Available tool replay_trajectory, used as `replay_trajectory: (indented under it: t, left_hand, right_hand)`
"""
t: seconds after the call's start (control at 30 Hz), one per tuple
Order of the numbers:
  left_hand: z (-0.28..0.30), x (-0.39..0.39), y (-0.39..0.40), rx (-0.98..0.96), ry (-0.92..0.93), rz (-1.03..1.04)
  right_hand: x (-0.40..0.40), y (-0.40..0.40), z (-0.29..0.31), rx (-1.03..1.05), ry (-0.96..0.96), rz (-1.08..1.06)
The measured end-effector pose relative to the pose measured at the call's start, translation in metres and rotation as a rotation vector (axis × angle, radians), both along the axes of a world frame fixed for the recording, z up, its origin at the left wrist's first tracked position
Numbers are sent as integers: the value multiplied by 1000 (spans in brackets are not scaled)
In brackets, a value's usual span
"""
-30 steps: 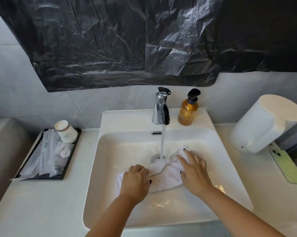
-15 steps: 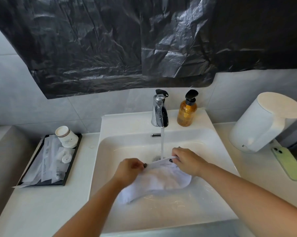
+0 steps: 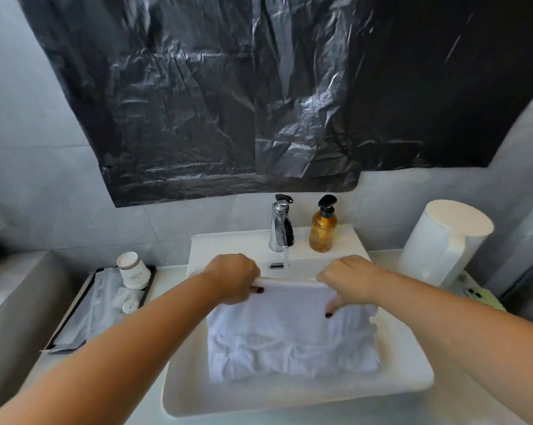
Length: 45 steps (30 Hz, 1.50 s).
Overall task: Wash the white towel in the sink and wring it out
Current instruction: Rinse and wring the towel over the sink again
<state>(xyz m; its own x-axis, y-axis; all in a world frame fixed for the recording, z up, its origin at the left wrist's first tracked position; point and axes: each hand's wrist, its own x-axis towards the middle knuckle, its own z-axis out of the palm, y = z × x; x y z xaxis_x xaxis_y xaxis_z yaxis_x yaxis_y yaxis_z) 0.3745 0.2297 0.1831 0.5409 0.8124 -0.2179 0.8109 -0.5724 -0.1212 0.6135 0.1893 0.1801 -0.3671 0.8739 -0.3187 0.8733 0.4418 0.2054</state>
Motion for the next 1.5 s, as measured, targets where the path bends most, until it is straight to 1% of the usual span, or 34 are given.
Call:
replay_trajectory:
  t: [0.07,0.1,0.17,0.23,0.27,0.3,0.33,0.37,0.4,0.43,0.5,0.57,0.6,0.63,0.67,0.7,0.73,0.8,0.9,0.93,1.0,1.07,1.1,1.13,1.17,1.23,1.3,1.4,1.5]
  left_hand:
    - [16,-5,4,-29,-148,20]
    - [25,-10,7,-75,-247,42]
    - [46,-18,10,-171,-425,98]
    - [63,-21,11,-198,-560,146]
    - [72,-20,11,-192,-630,164]
    - [79,-19,11,-186,-713,178]
    - [87,-17,10,-190,-806,192]
    - [98,-14,9,-198,-879,199]
    - [109,-13,7,-194,-912,182]
    - [120,-13,6,-171,-890,150]
    - [143,-12,4,-103,-714,90]
    - [162,-12,1,-10,-487,51]
    - [171,-11,0,13,-422,42]
    - [178,-12,0,21,-396,40]
    - [185,-13,0,22,-410,43]
    - [191,-14,1,17,-451,52]
    - [196,-16,2,13,-502,60]
    - [208,-21,3,-3,-602,74]
    - [223,-21,0,-108,-888,60]
    - [228,-19,-1,-133,-978,48]
    - [238,-14,-1,-146,-1133,31]
    - [249,-10,-1,-141,-1234,16]
    - [255,-9,-2,-123,-1227,-5]
    - [262,-8,-2,-73,-1147,-39]
    - [270,-8,-3,-3,-1010,-75]
    - [284,-3,-10,194,-739,-83]
    - [294,2,-15,324,-605,-93]
    - [289,6,-23,375,-561,-140]
    - [259,5,-29,272,-629,-100]
  right_hand:
    - [4,2,19,67,81,-82]
    - [10,4,29,76,167,-144]
    - [22,7,49,-5,452,-287]
    - [28,7,60,-143,793,-427]
    - [28,6,65,-188,927,-487]
    - [28,6,69,-203,1019,-526]
    - [26,6,73,-179,1065,-530]
    - [25,9,79,-112,1072,-505]
    - [22,9,88,-14,1042,-463]
    - [19,11,98,96,991,-421]
    - [15,9,127,249,912,-352]
    - [12,4,156,261,801,-247]
    - [10,1,168,254,692,-201]
    - [8,1,177,261,554,-174]
    - [5,0,186,282,432,-153]
    - [3,2,193,304,352,-130]
    - [0,3,201,325,322,-107]
    - [-3,3,223,338,347,-89]
    - [0,3,260,306,462,-105]
    - [3,5,270,262,517,-115]
    - [8,8,285,179,692,-144]
    - [11,12,296,198,860,-148]
    - [11,13,301,253,898,-132]
    - [9,14,306,328,905,-107]
    - [8,14,310,418,889,-71]
    - [3,13,314,615,781,30]
    - [-2,10,314,752,672,136]
    - [-5,-3,306,761,656,197]
    - [-5,-5,280,700,652,133]
